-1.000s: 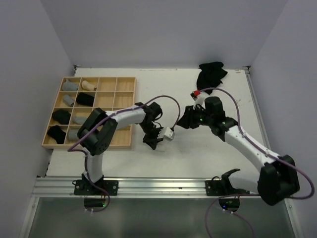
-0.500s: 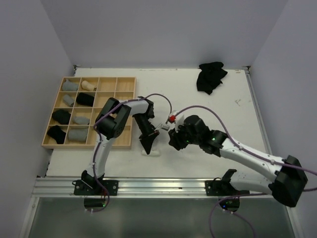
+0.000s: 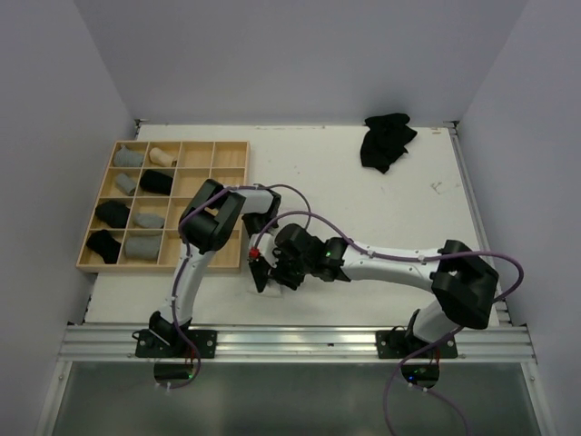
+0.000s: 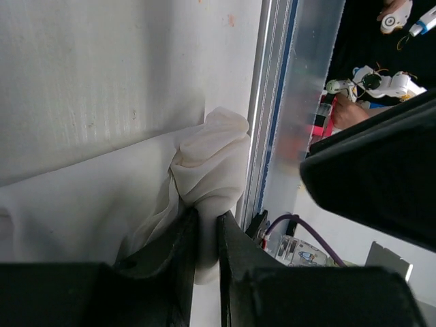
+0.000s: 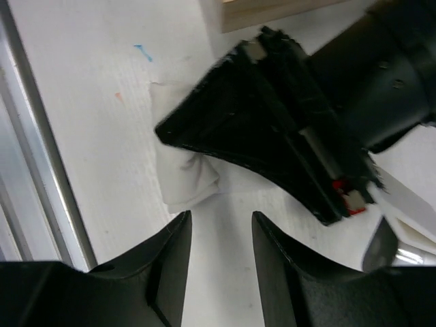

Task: Roll the underwear

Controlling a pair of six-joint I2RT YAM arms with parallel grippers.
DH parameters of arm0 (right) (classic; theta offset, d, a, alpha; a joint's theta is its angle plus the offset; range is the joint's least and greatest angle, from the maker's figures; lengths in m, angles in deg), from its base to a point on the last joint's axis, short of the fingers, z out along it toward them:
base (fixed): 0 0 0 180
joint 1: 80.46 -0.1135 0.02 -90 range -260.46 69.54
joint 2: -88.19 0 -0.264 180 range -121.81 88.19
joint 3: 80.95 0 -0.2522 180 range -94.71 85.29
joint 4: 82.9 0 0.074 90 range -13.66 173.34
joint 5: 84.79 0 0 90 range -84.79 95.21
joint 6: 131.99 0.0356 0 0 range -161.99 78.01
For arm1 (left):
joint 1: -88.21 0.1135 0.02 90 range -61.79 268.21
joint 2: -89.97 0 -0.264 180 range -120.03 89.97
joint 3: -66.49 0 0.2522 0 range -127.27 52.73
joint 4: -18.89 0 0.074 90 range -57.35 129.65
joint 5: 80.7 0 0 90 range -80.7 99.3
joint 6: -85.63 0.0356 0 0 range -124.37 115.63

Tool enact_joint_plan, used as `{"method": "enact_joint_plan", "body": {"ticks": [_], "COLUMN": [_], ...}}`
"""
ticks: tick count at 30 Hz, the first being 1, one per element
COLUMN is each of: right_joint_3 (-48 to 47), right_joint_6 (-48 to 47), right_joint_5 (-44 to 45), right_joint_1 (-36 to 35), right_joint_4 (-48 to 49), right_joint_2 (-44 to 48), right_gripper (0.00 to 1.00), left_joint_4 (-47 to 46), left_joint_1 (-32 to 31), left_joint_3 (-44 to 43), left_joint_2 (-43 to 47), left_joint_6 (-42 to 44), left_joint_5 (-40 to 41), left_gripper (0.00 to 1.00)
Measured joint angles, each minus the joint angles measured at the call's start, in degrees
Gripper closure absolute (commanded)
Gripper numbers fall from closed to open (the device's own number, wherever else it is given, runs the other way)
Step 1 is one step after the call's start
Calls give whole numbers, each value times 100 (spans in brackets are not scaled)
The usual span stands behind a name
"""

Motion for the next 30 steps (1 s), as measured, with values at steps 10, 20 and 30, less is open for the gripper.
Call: {"method": "enact_joint_plan", "body": {"ticks": [10, 20, 30], "right_joint_3": [114, 127, 354], "right_joint_6": [72, 37, 575], "right_joint_5": [-136, -243, -625], "right_joint_1": [-442, -428, -267], "right_joint_4": [610, 1001, 1499], "right_joint_2": [-562, -1082, -1064], "right_gripper": [53, 95, 100], "left_joint_4": [11, 15, 87], "left_joint_1": [0, 0, 136], "left_joint_3": [-2, -9, -684], "left_joint_2": [-31, -31, 26], "left_joint_6": [-138, -186, -452], "left_joint_5": [-7, 4, 28], "left_gripper": [73, 66, 52]}}
